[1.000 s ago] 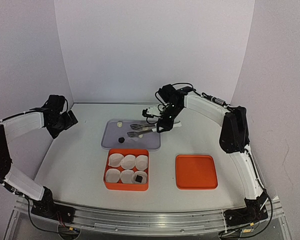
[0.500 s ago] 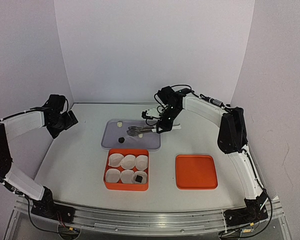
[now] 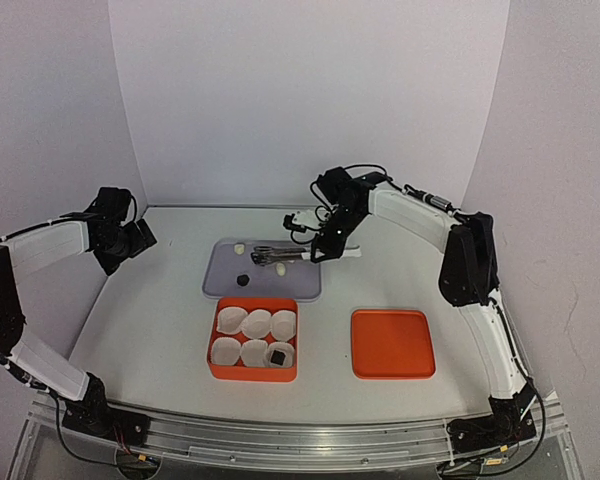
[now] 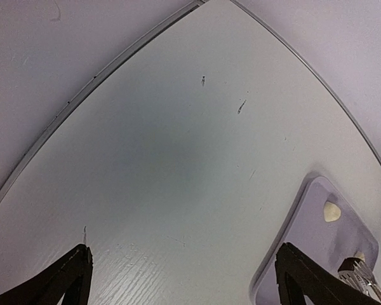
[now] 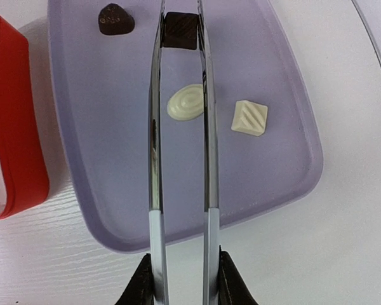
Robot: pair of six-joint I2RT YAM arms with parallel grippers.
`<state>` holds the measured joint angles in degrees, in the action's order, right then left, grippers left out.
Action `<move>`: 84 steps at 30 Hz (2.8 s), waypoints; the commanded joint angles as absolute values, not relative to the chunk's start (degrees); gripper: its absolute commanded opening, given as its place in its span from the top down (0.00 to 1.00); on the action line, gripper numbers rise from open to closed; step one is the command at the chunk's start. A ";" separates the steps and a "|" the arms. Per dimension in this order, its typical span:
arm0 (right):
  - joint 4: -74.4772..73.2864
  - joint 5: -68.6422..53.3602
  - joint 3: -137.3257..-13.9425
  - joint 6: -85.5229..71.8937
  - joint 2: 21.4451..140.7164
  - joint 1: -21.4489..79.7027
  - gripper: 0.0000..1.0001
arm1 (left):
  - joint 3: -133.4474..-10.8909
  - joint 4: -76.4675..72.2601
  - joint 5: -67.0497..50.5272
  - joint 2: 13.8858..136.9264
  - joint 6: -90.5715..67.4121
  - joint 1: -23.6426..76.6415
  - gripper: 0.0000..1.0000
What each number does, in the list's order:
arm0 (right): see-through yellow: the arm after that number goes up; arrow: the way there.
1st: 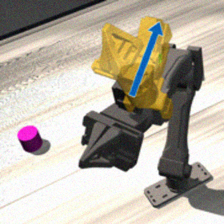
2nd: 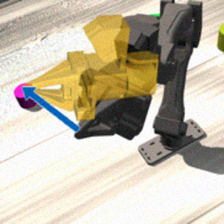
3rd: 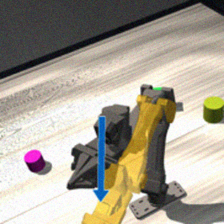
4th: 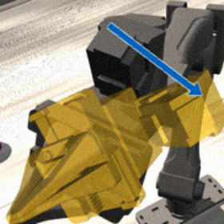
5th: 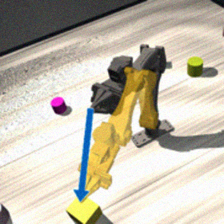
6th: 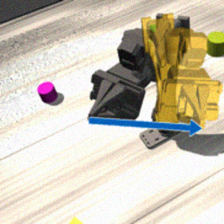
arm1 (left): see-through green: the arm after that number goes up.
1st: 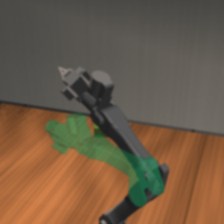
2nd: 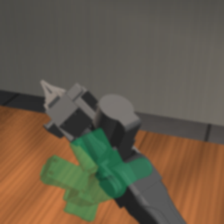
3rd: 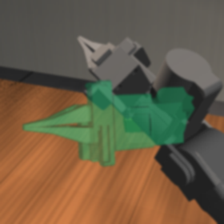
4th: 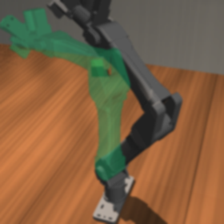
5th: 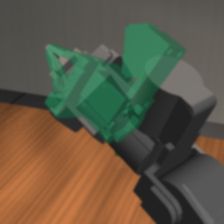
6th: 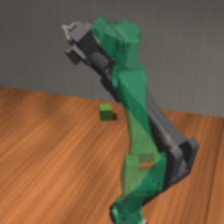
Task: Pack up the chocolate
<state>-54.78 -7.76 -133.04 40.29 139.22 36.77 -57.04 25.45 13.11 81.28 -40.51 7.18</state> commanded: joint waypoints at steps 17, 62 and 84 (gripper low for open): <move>-53.49 -12.45 -99.86 36.14 104.85 50.68 0.89 | -56.87 19.96 6.06 79.05 -39.07 7.32 0.00; -59.85 -6.35 -103.07 39.46 114.26 56.43 0.85 | -54.04 20.03 6.89 76.95 -38.95 7.25 0.00; -60.03 -3.80 -103.26 39.94 115.58 57.23 0.75 | -54.39 20.10 7.12 77.81 -38.94 7.29 0.00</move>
